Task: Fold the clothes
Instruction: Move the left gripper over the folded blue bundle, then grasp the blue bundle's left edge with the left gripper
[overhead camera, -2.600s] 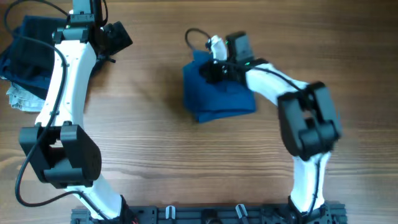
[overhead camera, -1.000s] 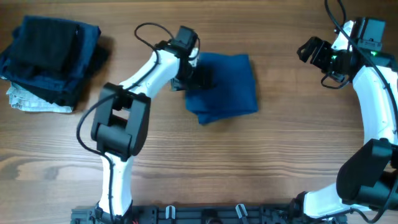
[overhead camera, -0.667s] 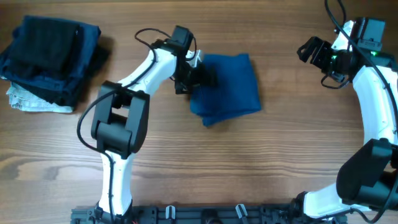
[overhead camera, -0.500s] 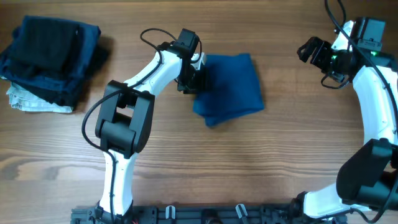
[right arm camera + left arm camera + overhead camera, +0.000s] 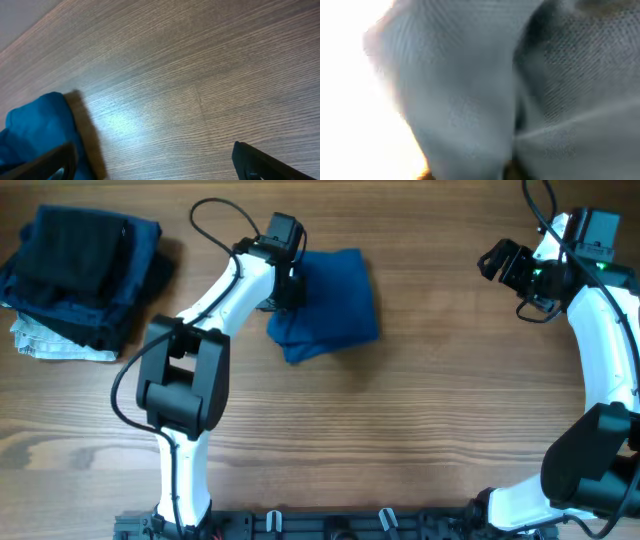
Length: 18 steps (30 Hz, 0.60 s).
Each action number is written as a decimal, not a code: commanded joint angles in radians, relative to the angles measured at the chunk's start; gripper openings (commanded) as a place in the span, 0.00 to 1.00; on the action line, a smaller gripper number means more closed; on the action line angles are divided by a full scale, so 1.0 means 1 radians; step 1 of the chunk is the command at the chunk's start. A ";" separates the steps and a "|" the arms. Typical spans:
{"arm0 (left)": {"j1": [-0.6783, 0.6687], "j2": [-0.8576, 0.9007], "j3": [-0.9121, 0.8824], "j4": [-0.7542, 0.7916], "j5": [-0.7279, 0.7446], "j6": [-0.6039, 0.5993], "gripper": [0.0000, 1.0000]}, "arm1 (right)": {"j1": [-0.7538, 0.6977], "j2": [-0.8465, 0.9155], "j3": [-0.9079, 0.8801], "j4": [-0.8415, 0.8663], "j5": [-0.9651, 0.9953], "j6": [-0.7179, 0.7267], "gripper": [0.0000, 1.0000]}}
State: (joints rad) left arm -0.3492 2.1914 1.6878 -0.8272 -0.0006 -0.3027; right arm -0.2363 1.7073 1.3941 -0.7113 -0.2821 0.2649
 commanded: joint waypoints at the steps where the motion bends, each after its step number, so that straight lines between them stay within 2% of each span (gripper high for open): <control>1: 0.054 -0.055 0.009 0.001 -0.051 -0.026 1.00 | 0.002 -0.008 -0.008 0.000 0.017 -0.002 0.99; 3: 0.097 -0.079 0.009 -0.002 0.035 -0.026 1.00 | 0.002 -0.008 -0.008 0.000 0.017 -0.002 1.00; 5: 0.138 -0.090 0.009 -0.022 0.192 -0.026 1.00 | 0.002 -0.008 -0.008 0.000 0.017 -0.002 1.00; 8: 0.167 -0.071 0.003 -0.135 0.431 0.032 1.00 | 0.002 -0.008 -0.008 0.000 0.017 -0.002 1.00; 13: 0.121 -0.061 -0.107 -0.137 0.457 0.064 1.00 | 0.002 -0.008 -0.008 0.000 0.017 -0.002 0.99; 18: 0.108 -0.061 -0.232 -0.040 0.447 0.064 1.00 | 0.002 -0.008 -0.008 0.000 0.017 -0.002 0.99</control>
State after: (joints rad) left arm -0.2401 2.1197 1.5219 -0.9127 0.4362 -0.2630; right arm -0.2363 1.7073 1.3937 -0.7109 -0.2806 0.2646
